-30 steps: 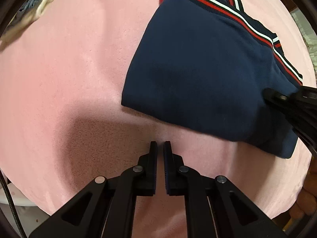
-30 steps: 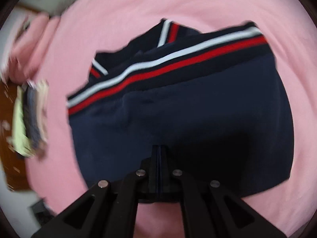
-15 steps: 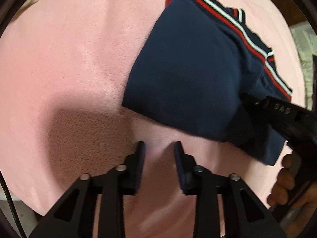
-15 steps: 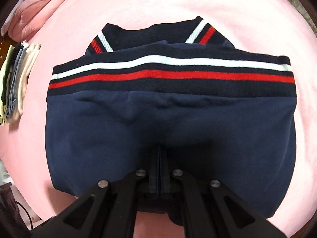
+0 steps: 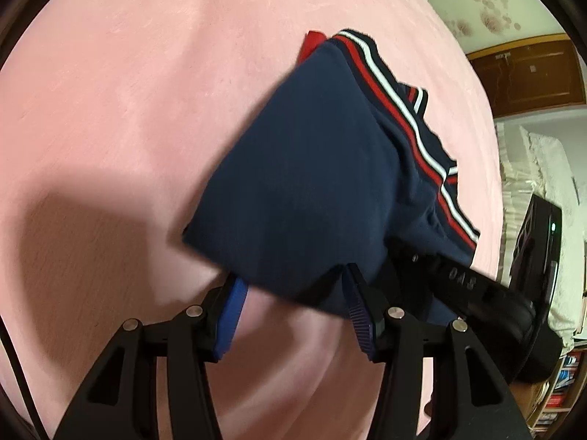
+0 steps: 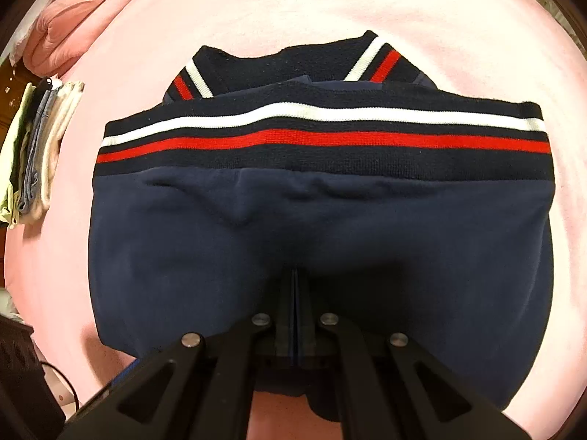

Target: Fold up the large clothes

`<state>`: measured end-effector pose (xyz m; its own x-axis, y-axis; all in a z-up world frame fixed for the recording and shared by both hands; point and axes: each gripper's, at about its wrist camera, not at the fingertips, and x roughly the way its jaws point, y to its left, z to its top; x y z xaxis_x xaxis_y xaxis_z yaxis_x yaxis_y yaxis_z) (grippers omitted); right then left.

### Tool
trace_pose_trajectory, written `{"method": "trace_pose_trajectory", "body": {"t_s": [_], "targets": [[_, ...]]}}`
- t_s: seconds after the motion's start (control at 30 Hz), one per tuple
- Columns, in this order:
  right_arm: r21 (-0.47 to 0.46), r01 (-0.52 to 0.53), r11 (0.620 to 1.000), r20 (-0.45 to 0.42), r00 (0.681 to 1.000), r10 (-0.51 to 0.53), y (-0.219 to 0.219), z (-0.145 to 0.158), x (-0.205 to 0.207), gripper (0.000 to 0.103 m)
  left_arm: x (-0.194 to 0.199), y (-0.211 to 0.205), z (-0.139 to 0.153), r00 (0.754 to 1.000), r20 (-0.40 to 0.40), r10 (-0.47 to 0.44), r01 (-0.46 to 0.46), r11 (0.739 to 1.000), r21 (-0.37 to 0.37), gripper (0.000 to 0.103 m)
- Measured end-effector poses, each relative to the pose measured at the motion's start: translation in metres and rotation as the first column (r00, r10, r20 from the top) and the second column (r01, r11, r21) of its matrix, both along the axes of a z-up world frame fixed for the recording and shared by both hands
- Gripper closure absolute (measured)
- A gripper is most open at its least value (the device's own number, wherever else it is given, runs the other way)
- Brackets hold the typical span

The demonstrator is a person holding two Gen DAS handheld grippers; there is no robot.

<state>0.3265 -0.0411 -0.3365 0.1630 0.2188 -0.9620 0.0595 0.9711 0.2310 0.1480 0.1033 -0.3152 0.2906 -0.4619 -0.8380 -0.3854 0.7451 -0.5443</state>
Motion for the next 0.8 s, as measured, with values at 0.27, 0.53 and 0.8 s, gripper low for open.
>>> {"method": "trace_pose_trajectory", "body": {"t_s": [0.27, 0.53, 0.8], "targets": [[-0.004, 0.004, 1.0, 0.009, 1.0, -0.004, -0.004, 0.003, -0.003, 0.103, 0.009, 0.013, -0.008, 0.998, 0.047, 0.047, -0.047, 0.999, -0.01, 0.052], [0.02, 0.025, 0.999, 0.015, 1.0, -0.026, -0.009, 0.0, -0.005, 0.103, 0.03, -0.007, 0.004, 0.996, 0.077, 0.039, -0.049, 0.99, 0.134, 0.053], [0.096, 0.079, 0.992, 0.023, 0.996, -0.081, -0.024, -0.003, -0.009, 0.103, 0.037, -0.025, 0.038, 0.972, 0.178, -0.152, 0.092, 0.947, 0.307, 0.084]]}}
